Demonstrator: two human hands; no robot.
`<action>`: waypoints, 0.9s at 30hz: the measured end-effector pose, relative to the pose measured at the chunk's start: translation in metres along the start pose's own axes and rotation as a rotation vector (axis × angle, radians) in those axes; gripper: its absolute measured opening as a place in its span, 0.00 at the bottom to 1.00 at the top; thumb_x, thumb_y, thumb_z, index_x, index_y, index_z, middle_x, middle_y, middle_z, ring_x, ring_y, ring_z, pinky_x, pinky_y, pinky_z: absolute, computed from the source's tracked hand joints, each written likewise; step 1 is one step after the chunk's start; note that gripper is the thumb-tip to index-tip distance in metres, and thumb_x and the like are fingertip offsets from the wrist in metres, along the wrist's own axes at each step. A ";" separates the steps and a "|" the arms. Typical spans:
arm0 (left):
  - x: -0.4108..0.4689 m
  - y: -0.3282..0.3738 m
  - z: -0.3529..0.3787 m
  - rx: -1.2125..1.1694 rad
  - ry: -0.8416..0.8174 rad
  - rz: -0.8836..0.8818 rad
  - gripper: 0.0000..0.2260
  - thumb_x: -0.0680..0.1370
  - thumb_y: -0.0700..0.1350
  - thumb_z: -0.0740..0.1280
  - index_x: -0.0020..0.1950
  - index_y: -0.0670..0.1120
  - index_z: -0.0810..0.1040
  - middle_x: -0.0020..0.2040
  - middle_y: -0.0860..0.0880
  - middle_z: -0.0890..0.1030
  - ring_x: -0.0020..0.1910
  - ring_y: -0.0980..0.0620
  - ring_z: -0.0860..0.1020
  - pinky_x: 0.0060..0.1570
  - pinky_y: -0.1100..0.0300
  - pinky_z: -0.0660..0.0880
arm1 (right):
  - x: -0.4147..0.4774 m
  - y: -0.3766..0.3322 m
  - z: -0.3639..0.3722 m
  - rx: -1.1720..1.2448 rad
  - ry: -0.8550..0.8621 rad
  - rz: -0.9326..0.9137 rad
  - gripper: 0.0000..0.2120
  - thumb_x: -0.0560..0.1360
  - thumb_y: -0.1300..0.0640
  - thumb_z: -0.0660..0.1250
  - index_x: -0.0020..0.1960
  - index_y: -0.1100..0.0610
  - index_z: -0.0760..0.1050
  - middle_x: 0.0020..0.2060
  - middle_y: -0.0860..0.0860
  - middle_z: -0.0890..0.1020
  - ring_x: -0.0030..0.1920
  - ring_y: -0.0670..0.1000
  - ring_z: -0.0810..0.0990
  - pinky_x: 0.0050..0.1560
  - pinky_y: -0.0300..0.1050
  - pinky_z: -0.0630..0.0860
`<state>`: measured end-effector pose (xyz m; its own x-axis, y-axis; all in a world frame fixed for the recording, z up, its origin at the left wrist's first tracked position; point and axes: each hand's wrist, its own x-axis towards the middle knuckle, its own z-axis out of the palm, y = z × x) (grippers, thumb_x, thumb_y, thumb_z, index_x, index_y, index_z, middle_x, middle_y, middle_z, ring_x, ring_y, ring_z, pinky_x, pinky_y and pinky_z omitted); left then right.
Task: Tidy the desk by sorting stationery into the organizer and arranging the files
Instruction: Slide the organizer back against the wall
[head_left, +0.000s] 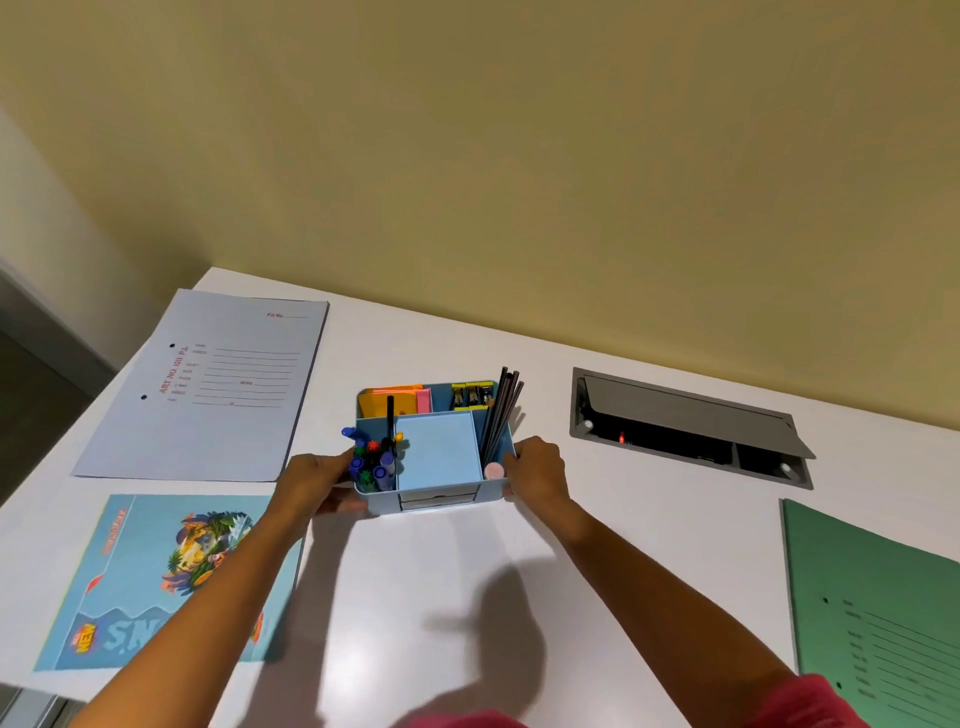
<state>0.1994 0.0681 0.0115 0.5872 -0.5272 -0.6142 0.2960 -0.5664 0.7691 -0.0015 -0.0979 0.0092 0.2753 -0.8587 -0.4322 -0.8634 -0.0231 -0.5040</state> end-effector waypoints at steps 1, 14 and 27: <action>0.001 0.004 0.000 0.035 -0.025 0.022 0.11 0.75 0.46 0.69 0.40 0.38 0.83 0.41 0.38 0.85 0.31 0.45 0.84 0.28 0.59 0.80 | 0.003 0.001 0.001 0.006 -0.011 -0.003 0.09 0.75 0.60 0.63 0.46 0.66 0.78 0.44 0.61 0.83 0.42 0.61 0.83 0.44 0.50 0.81; 0.071 0.099 -0.012 0.258 0.020 0.157 0.10 0.79 0.41 0.64 0.42 0.37 0.80 0.43 0.34 0.82 0.35 0.39 0.81 0.38 0.46 0.81 | 0.035 -0.053 -0.017 0.342 0.060 0.072 0.06 0.76 0.65 0.64 0.40 0.63 0.74 0.41 0.58 0.79 0.44 0.62 0.84 0.33 0.44 0.76; 0.156 0.133 -0.014 -0.039 0.090 -0.048 0.04 0.77 0.34 0.65 0.43 0.34 0.75 0.49 0.37 0.79 0.37 0.45 0.78 0.23 0.59 0.77 | 0.106 -0.111 0.017 0.349 0.152 0.240 0.05 0.75 0.62 0.67 0.49 0.63 0.77 0.51 0.61 0.83 0.50 0.61 0.83 0.50 0.50 0.81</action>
<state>0.3410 -0.0801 0.0208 0.6363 -0.4404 -0.6334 0.3535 -0.5634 0.7468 0.1305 -0.1776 0.0070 -0.0035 -0.8847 -0.4662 -0.6937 0.3379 -0.6361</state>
